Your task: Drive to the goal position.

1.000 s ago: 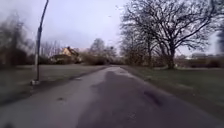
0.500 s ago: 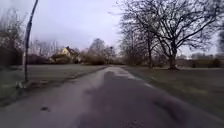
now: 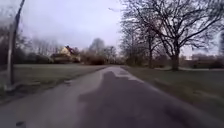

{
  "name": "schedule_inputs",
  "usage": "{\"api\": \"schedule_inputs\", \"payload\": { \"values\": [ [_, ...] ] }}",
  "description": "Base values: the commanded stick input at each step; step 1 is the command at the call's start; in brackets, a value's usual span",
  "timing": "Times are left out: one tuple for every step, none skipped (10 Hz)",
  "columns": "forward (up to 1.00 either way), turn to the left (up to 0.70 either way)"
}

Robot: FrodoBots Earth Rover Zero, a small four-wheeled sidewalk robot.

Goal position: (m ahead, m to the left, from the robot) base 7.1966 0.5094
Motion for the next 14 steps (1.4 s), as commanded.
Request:
{"api": "schedule_inputs", "payload": {
  "values": [
    [1.00,0.00],
    [1.00,0.00],
    [1.00,0.00],
    [1.00,0.00],
    [1.00,0.00],
    [1.00,0.00],
    [1.00,0.00],
    [1.00,0.00],
    [1.00,0.00],
    [1.00,0.00],
    [1.00,0.00],
    [1.00,0.00],
    [1.00,0.00],
    [1.00,0.00]
  ]
}}
